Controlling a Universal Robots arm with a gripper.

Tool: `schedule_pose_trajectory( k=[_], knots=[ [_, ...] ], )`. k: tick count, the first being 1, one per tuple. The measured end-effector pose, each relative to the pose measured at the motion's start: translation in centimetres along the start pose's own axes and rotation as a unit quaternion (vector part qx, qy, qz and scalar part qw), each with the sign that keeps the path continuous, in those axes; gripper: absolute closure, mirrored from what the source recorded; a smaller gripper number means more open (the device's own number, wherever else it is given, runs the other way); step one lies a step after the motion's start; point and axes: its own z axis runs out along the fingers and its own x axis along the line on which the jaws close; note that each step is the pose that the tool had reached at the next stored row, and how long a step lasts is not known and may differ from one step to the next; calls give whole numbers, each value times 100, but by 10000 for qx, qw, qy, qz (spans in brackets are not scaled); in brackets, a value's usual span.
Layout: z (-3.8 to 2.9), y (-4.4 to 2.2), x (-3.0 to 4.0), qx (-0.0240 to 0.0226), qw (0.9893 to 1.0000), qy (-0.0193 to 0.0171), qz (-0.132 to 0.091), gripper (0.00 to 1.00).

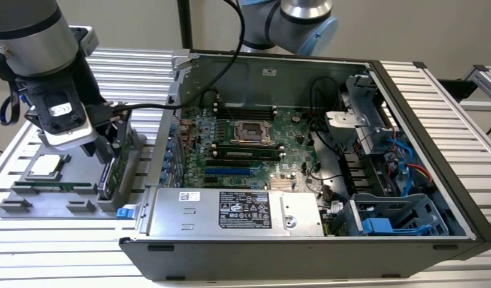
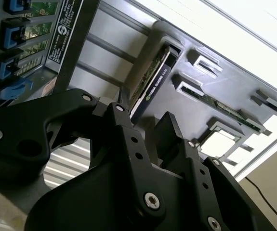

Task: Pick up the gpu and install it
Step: 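Pick up the gpu and move the gpu toward the slot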

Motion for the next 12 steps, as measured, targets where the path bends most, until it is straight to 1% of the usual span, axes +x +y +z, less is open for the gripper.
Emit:
schedule_pose_trajectory(
  k=[12],
  knots=[
    [25,-1,1,0,10000,0,0,0]
  ],
)
